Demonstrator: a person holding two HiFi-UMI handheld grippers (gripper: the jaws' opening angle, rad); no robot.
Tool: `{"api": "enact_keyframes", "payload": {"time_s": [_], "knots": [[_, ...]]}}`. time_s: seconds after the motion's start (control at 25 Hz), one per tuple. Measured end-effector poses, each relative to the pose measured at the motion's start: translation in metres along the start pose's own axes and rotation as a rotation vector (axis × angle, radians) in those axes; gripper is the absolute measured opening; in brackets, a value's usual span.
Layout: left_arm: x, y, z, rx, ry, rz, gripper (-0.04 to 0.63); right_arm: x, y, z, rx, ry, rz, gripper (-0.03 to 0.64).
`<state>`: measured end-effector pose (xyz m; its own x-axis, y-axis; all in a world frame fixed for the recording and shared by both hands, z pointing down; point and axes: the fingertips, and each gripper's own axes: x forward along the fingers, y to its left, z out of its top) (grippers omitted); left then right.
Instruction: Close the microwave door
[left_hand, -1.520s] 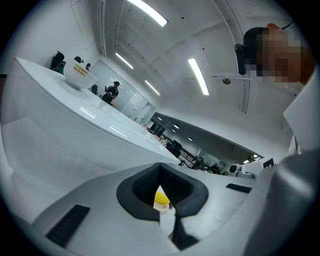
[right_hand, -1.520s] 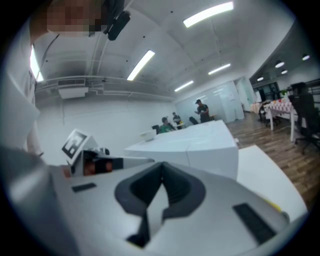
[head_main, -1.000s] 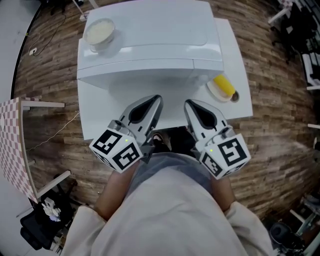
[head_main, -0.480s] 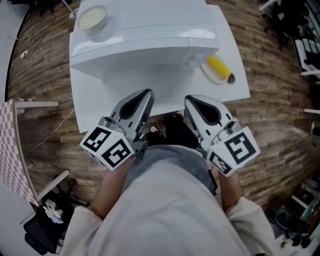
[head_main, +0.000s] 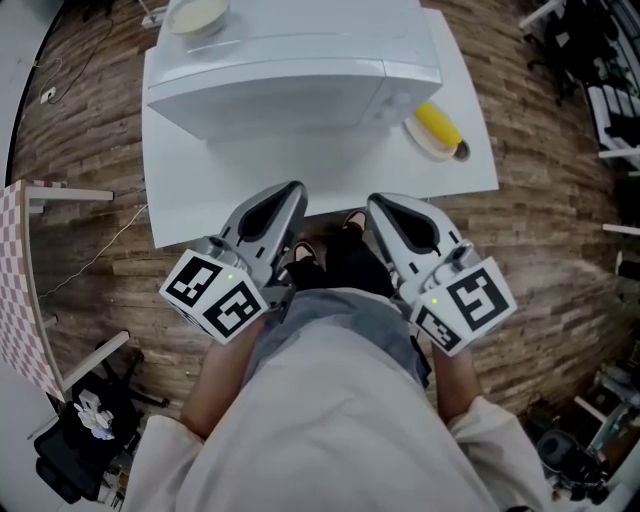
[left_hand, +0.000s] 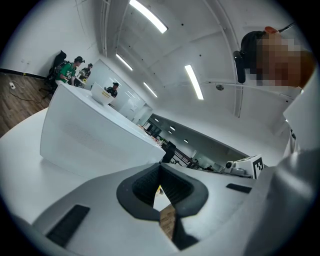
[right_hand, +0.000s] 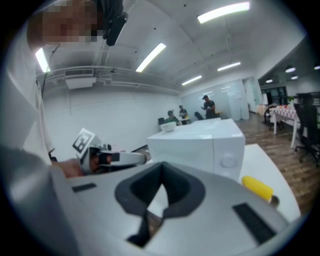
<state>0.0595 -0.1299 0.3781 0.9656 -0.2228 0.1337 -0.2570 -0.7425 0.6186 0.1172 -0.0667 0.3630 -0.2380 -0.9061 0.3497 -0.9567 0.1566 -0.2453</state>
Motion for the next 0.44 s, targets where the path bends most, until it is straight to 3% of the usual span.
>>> {"api": "enact_keyframes", "payload": {"time_s": [0.44], "knots": [[-0.024,0.000,-0.010,-0.030,-0.021,0.005,0.014,-0.005,0.024,-0.006,-0.023,0.006,0.037,0.021]]}}
